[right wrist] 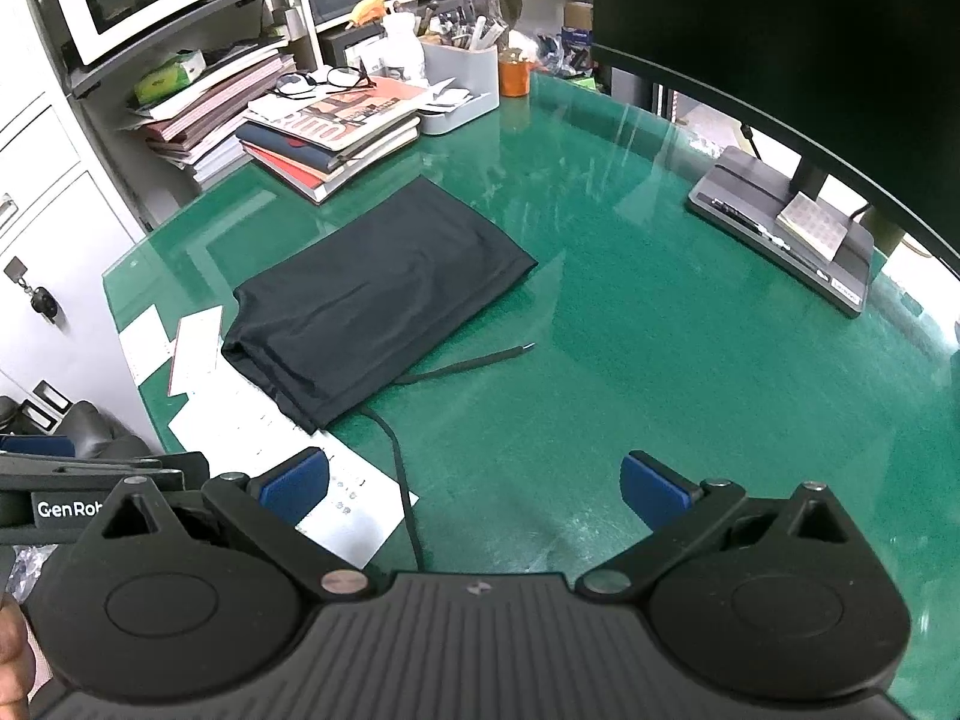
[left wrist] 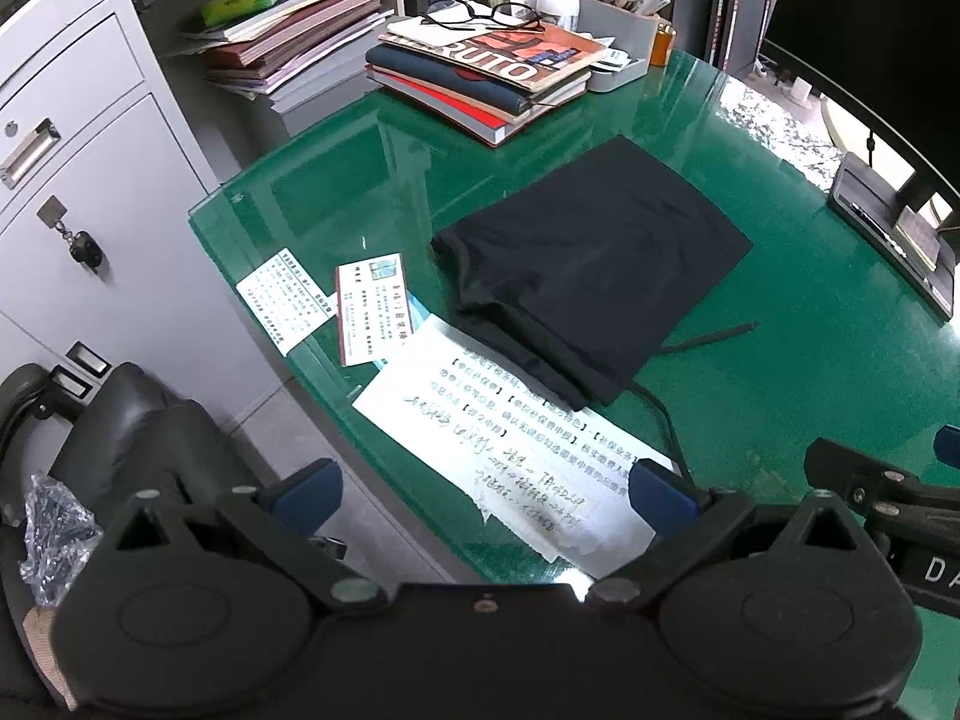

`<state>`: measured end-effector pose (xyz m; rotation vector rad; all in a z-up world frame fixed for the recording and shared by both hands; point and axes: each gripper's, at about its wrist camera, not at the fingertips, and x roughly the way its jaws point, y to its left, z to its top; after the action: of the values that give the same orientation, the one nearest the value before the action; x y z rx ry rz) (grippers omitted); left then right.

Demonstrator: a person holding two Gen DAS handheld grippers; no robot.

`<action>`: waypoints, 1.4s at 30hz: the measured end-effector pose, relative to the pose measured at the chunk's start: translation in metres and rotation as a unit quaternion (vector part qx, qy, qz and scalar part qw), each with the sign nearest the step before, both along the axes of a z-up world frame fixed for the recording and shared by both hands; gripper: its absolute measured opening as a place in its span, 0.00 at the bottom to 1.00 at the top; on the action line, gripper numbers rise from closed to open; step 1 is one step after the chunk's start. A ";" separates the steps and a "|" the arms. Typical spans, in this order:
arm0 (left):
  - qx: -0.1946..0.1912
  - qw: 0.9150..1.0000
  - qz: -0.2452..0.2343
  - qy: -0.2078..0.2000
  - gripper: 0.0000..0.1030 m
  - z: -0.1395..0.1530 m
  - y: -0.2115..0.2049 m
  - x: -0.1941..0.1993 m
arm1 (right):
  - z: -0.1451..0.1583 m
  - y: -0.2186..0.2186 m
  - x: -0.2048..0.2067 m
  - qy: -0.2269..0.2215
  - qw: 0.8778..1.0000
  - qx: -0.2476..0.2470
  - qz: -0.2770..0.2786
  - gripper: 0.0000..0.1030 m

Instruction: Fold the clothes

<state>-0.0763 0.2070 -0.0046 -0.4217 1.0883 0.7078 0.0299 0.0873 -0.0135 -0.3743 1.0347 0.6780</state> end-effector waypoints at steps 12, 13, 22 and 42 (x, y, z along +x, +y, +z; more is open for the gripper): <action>0.057 0.998 -0.023 0.025 0.99 0.009 -0.008 0.015 | 0.002 -0.001 0.002 -0.009 1.000 -0.001 -0.002 1.00; 0.064 0.997 -0.025 0.030 0.99 0.009 -0.009 0.016 | 0.002 -0.001 0.002 -0.010 1.000 0.000 -0.002 1.00; 0.040 0.999 -0.022 0.018 0.98 0.009 -0.010 0.014 | 0.002 -0.002 0.005 -0.019 1.000 -0.006 0.002 1.00; 0.018 1.000 -0.015 0.018 0.99 0.005 -0.007 0.008 | 0.000 -0.002 0.004 -0.010 1.000 -0.012 0.005 1.00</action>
<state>-0.0681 0.1997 0.0001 -0.3629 1.1124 0.7097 0.0340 0.0855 -0.0130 -0.4068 1.0230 0.6701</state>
